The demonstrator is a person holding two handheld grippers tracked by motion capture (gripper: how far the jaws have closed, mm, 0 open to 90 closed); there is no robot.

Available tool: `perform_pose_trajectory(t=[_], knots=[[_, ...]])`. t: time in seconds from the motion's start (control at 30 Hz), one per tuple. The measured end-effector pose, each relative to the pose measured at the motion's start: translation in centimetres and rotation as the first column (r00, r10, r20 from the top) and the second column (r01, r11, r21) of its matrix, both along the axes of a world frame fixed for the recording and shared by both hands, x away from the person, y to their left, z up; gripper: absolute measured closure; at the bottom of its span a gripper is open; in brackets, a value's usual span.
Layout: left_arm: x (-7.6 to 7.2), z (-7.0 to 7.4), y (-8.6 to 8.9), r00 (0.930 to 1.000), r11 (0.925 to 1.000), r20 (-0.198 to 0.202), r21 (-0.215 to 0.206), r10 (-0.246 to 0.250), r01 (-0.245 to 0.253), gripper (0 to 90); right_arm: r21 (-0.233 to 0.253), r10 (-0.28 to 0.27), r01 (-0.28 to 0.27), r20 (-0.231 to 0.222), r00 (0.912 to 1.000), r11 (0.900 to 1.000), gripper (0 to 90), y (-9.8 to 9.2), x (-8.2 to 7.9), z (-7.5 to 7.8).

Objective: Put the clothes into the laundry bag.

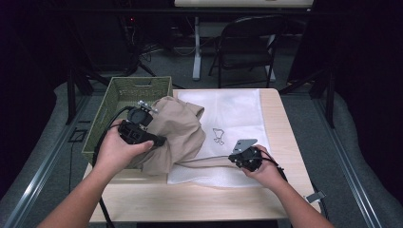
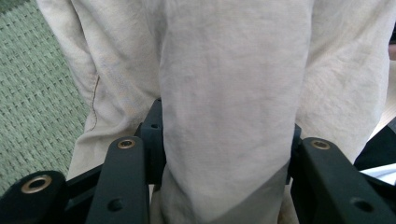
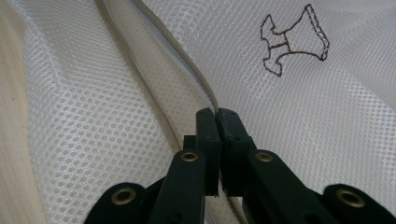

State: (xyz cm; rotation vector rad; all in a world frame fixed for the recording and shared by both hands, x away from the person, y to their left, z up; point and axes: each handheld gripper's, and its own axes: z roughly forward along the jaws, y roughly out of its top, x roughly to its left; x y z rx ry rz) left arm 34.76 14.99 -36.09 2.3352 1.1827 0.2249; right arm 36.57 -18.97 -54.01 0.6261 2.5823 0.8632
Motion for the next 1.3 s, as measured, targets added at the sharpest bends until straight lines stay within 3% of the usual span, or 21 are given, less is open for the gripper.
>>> perform_pose_trajectory(t=[0.17,0.3,0.93,1.3], knots=[[-0.1,-0.2,0.0,1.0,1.0,0.001,0.0,-0.004,0.004,53.9,0.002,-0.018,0.018,0.006,0.9998,1.0,88.0,0.1,0.2,0.7],[-0.2,-0.3,0.0,1.0,1.0,-0.001,0.002,-0.006,0.006,53.9,0.031,-0.024,0.024,0.007,0.9997,0.999,88.0,0.1,0.3,1.1],[-0.6,-0.5,-0.2,0.9999,0.9999,-0.001,0.005,-0.016,0.016,53.9,-0.026,-0.007,0.009,0.083,0.9966,1.0,88.1,0.4,0.8,3.6],[-0.8,-0.5,-0.4,0.9998,0.9998,-0.001,0.005,-0.017,0.017,53.9,-0.014,-0.012,0.013,0.087,0.9962,1.0,88.1,0.2,1.3,4.9]])
